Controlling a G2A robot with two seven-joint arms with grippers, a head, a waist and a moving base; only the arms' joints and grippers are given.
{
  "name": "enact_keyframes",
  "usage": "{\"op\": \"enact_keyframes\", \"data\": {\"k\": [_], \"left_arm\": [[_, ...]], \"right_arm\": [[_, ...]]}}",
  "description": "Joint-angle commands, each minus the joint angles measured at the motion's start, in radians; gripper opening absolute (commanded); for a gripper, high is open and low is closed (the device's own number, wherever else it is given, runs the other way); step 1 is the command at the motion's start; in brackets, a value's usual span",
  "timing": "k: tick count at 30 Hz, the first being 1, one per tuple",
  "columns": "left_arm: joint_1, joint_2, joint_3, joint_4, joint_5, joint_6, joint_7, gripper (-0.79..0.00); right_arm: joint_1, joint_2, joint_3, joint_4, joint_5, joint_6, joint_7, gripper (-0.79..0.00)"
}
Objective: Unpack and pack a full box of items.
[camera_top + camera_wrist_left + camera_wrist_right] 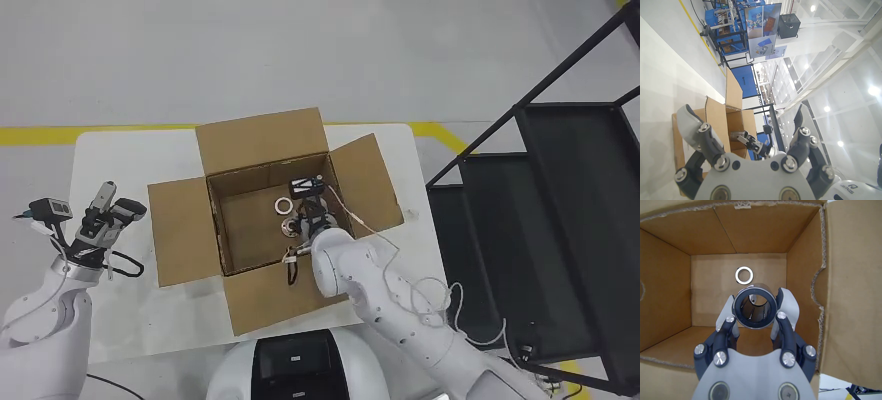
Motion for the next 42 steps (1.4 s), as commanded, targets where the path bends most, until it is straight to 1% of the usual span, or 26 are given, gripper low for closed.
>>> {"op": "enact_keyframes", "data": {"k": [1, 8, 9, 10, 11, 12, 15, 18, 21, 24, 30, 34, 38, 42], "left_arm": [[0.0, 0.0, 0.0, 0.0, 0.0, 0.0, 0.0, 0.0], [0.0, 0.0, 0.0, 0.0, 0.0, 0.0, 0.0, 0.0], [0.0, 0.0, 0.0, 0.0, 0.0, 0.0, 0.0, 0.0], [0.0, 0.0, 0.0, 0.0, 0.0, 0.0, 0.0, 0.0], [0.0, 0.0, 0.0, 0.0, 0.0, 0.0, 0.0, 0.0], [0.0, 0.0, 0.0, 0.0, 0.0, 0.0, 0.0, 0.0], [0.0, 0.0, 0.0, 0.0, 0.0, 0.0, 0.0, 0.0], [0.0, 0.0, 0.0, 0.0, 0.0, 0.0, 0.0, 0.0], [0.0, 0.0, 0.0, 0.0, 0.0, 0.0, 0.0, 0.0], [0.0, 0.0, 0.0, 0.0, 0.0, 0.0, 0.0, 0.0], [0.0, 0.0, 0.0, 0.0, 0.0, 0.0, 0.0, 0.0], [0.0, 0.0, 0.0, 0.0, 0.0, 0.0, 0.0, 0.0], [0.0, 0.0, 0.0, 0.0, 0.0, 0.0, 0.0, 0.0], [0.0, 0.0, 0.0, 0.0, 0.0, 0.0, 0.0, 0.0]], "right_arm": [[0.024, -0.012, -0.014, 0.052, 0.015, 0.015, -0.01, -0.785], [0.087, -0.05, -0.047, 0.195, 0.052, 0.048, -0.035, -0.785], [0.094, -0.054, -0.05, 0.21, 0.057, 0.049, -0.037, -0.748], [0.099, -0.059, -0.052, 0.222, 0.063, 0.05, -0.04, -0.68], [0.104, -0.063, -0.054, 0.234, 0.067, 0.052, -0.044, -0.462], [0.107, -0.066, -0.055, 0.242, 0.07, 0.053, -0.047, 0.0], [0.107, -0.074, -0.05, 0.249, 0.081, 0.058, -0.056, 0.0], [0.085, -0.072, -0.028, 0.214, 0.08, 0.06, -0.067, 0.0], [0.037, -0.063, 0.01, 0.134, 0.074, 0.054, -0.068, 0.0], [-0.036, -0.046, 0.057, 0.011, 0.064, 0.012, -0.059, 0.0], [-0.225, -0.007, 0.181, -0.295, 0.116, -0.139, -0.013, 0.0], [-0.344, 0.014, 0.266, -0.471, 0.208, -0.259, 0.014, 0.0], [-0.431, 0.029, 0.357, -0.589, 0.347, -0.374, 0.046, 0.0], [-0.483, 0.043, 0.446, -0.636, 0.504, -0.48, 0.1, 0.0]]}}
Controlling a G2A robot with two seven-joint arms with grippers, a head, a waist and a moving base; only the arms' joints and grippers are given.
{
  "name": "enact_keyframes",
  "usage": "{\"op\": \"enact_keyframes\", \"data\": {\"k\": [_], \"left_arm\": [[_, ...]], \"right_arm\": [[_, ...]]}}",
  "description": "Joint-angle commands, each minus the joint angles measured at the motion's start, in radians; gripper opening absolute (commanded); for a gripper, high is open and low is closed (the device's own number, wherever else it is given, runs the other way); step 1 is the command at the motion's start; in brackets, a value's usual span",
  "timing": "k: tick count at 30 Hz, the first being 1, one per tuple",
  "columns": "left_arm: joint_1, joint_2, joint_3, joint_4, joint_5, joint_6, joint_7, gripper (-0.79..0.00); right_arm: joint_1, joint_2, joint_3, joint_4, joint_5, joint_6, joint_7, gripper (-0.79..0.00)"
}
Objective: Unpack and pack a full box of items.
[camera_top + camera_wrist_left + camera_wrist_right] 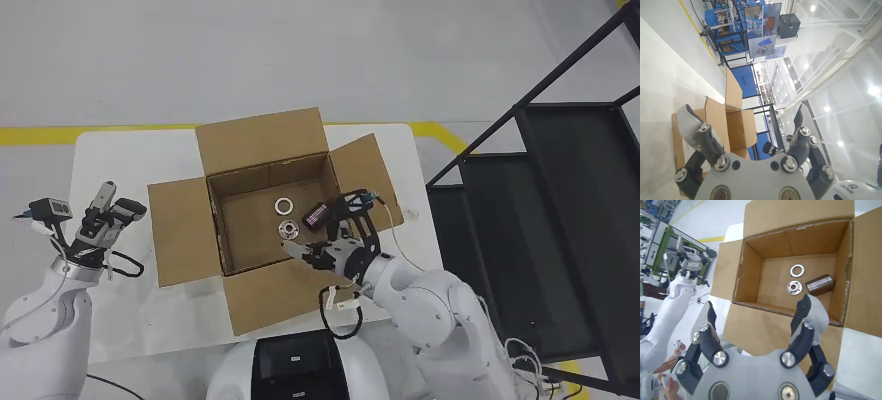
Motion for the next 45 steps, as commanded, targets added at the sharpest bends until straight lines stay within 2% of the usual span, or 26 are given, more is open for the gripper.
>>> {"op": "enact_keyframes", "data": {"k": [1, 16, 18, 21, 25, 29, 34, 39, 45], "left_arm": [[0.0, 0.0, 0.0, 0.0, 0.0, 0.0, 0.0, 0.0], [0.0, 0.0, 0.0, 0.0, 0.0, 0.0, 0.0, 0.0], [-0.001, 0.0, 0.002, 0.001, 0.056, 0.003, 0.033, 0.0], [-0.012, -0.008, 0.041, 0.007, 0.12, 0.031, 0.135, 0.0], [-0.04, -0.014, 0.061, 0.067, 0.251, 0.03, 0.28, 0.0], [-0.076, -0.023, 0.102, 0.134, 0.307, 0.022, 0.34, 0.0], [-0.121, -0.034, 0.15, 0.202, 0.249, 0.007, 0.298, 0.0], [-0.163, -0.039, 0.172, 0.253, 0.159, -0.028, 0.2, 0.0], [-0.17, -0.039, 0.162, 0.25, -0.051, -0.029, 0.007, 0.0]], "right_arm": [[-0.01, 0.005, 0.039, -0.002, 0.075, -0.045, 0.031, 0.0], [-0.011, 0.006, 0.047, -0.002, 0.084, -0.051, 0.037, 0.0], [-0.021, 0.005, 0.059, 0.013, 0.133, -0.045, 0.012, 0.0], [-0.039, 0.01, 0.149, 0.033, 0.251, -0.068, -0.019, 0.0], [-0.04, 0.021, 0.305, 0.044, 0.359, -0.087, -0.035, 0.0], [-0.031, 0.028, 0.419, 0.069, 0.403, -0.065, -0.082, 0.0], [-0.007, 0.035, 0.494, 0.162, 0.418, 0.004, -0.122, 0.0], [0.029, 0.04, 0.492, 0.265, 0.442, 0.053, -0.121, 0.0], [0.077, 0.044, 0.419, 0.339, 0.553, 0.0, -0.022, 0.0]]}}
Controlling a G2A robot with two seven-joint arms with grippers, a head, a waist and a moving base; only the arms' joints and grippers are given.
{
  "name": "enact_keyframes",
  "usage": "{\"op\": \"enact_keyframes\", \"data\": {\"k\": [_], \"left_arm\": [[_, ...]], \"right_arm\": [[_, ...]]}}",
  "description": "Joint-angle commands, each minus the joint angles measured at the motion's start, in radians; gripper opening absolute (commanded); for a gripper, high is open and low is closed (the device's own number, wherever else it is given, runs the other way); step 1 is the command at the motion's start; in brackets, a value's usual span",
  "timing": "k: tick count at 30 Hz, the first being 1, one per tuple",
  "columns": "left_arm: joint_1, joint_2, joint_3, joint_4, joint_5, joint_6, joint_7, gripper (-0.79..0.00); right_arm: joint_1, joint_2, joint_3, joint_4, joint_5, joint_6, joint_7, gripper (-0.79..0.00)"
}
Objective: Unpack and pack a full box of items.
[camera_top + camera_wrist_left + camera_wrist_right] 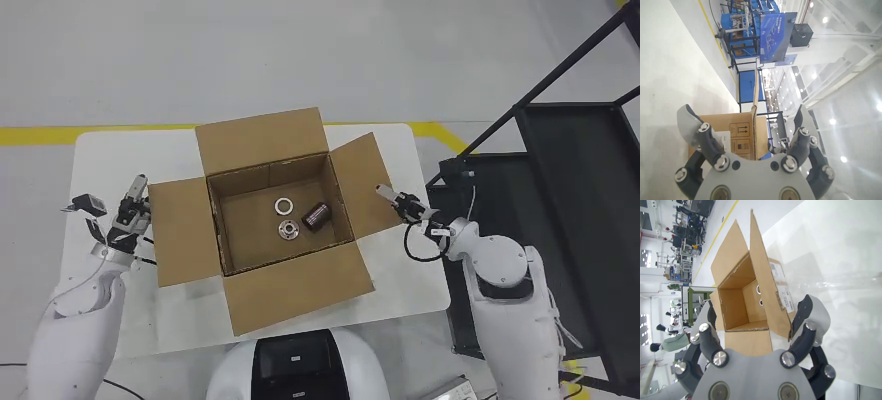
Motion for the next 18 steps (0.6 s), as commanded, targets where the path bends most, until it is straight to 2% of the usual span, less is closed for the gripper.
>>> {"op": "enact_keyframes", "data": {"k": [1, 6, 11, 15, 18], "left_arm": [[0.006, 0.003, -0.012, -0.014, -0.061, 0.001, -0.069, 0.0], [0.039, 0.005, -0.03, -0.103, -0.186, 0.011, -0.188, 0.0], [0.053, 0.006, -0.01, -0.213, -0.221, 0.047, -0.283, 0.0], [0.021, 0.004, 0.043, -0.253, -0.157, 0.066, -0.332, 0.0], [-0.025, -0.001, 0.096, -0.241, -0.102, 0.088, -0.342, 0.0]], "right_arm": [[0.005, 0.0, -0.016, 0.009, 0.073, -0.039, 0.025, 0.0], [0.001, 0.004, -0.03, 0.002, 0.224, -0.122, 0.074, 0.0], [0.017, 0.01, -0.081, -0.01, 0.222, -0.134, 0.11, 0.0], [0.066, 0.011, -0.167, 0.021, 0.196, -0.117, 0.117, 0.0], [0.106, 0.011, -0.231, 0.053, 0.168, -0.102, 0.116, 0.0]]}}
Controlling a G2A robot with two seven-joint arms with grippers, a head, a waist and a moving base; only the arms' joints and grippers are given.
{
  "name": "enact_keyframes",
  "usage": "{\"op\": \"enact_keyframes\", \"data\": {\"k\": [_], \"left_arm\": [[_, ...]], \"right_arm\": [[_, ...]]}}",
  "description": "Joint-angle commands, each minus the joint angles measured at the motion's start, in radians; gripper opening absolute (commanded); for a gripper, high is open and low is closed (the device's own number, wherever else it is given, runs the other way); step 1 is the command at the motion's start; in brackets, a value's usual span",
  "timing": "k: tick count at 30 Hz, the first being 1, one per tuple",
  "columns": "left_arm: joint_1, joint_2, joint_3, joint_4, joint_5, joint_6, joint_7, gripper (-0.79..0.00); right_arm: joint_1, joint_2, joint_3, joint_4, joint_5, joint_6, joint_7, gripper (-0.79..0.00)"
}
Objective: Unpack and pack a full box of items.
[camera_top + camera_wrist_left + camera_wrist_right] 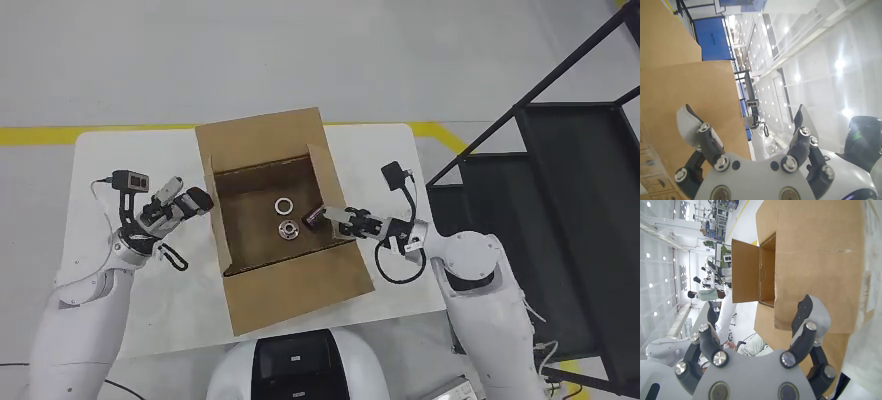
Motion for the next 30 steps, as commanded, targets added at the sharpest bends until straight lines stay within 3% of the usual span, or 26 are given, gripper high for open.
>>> {"op": "enact_keyframes", "data": {"k": [1, 9, 20, 25, 30], "left_arm": [[-0.032, -0.003, 0.034, 0.017, 0.036, 0.015, 0.002, 0.0], [-0.121, -0.02, 0.144, 0.104, 0.131, 0.016, 0.027, 0.0], [-0.117, -0.022, 0.169, 0.105, 0.21, -0.026, 0.091, 0.0], [-0.103, -0.017, 0.135, 0.075, 0.118, -0.006, 0.06, 0.0], [-0.06, -0.003, 0.046, 0.012, -0.03, 0.008, -0.002, 0.0]], "right_arm": [[0.022, 0.0, -0.037, 0.022, -0.019, 0.011, -0.001, 0.0], [0.084, 0.002, -0.142, 0.116, -0.101, 0.061, -0.022, 0.0], [0.086, 0.017, -0.161, 0.112, -0.161, 0.09, -0.035, 0.0], [0.07, 0.024, -0.133, 0.075, -0.113, 0.067, -0.047, 0.0], [-0.014, 0.043, -0.001, -0.017, -0.037, 0.031, -0.021, 0.0]]}}
